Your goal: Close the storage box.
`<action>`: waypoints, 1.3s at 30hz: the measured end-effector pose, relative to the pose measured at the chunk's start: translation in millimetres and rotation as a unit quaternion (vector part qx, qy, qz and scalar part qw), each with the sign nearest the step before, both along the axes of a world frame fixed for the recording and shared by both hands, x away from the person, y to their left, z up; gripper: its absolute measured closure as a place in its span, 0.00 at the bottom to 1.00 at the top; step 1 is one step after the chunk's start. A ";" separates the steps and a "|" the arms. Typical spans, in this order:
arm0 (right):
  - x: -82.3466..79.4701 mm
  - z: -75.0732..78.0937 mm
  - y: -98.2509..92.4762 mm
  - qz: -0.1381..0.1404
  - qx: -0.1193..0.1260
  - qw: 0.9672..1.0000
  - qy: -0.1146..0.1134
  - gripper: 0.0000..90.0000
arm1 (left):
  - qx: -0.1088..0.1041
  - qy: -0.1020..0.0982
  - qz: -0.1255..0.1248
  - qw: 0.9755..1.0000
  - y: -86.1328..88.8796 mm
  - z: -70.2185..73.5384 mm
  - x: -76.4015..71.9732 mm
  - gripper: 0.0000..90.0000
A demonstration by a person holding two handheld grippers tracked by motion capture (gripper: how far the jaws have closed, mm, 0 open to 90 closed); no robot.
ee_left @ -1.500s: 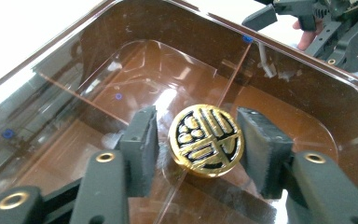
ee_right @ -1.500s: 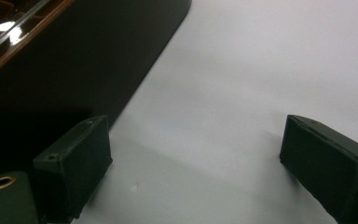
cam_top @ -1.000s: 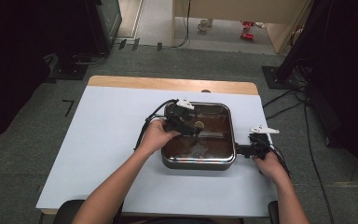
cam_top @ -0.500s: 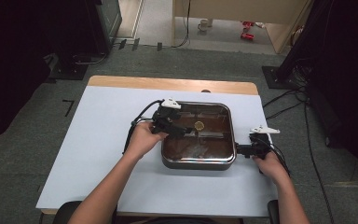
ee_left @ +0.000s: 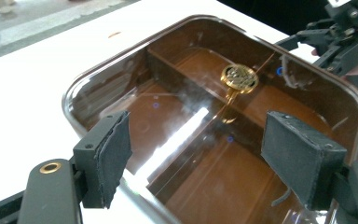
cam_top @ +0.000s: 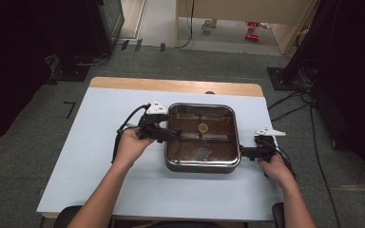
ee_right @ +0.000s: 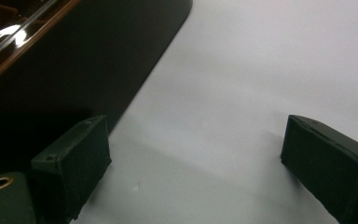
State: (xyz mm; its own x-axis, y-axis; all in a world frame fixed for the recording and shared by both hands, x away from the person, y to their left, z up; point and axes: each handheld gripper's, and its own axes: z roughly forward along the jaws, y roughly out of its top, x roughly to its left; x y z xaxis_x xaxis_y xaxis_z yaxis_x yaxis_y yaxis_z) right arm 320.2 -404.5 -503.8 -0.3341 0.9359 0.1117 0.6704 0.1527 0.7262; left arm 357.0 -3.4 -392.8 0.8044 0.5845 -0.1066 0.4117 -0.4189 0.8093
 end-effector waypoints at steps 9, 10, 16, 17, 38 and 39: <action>0.0 0.0 -0.2 0.000 0.001 1.000 0.000 0.08 | 0.004 -0.007 0.043 0.999 26.4 -12.7 -7.4 0.25; 0.0 0.0 -0.2 0.001 0.001 1.000 0.000 0.08 | 0.005 -0.008 0.047 0.999 28.9 -13.5 -7.9 0.25; 0.0 0.1 -0.2 0.000 0.001 1.000 0.001 0.08 | 0.006 -0.006 0.084 0.996 50.2 -26.6 -13.1 0.25; 0.0 0.1 -0.2 0.000 0.001 1.000 0.001 0.08 | 0.006 -0.006 0.084 0.996 50.2 -26.6 -13.1 0.25; 0.0 0.1 -0.3 0.000 0.001 1.000 0.000 0.08 | 0.068 0.065 0.138 0.986 64.3 -90.7 -14.4 0.27; 0.0 0.1 -0.3 0.000 0.001 1.000 0.000 0.08 | 0.069 0.068 0.140 0.985 64.5 -91.6 -14.5 0.27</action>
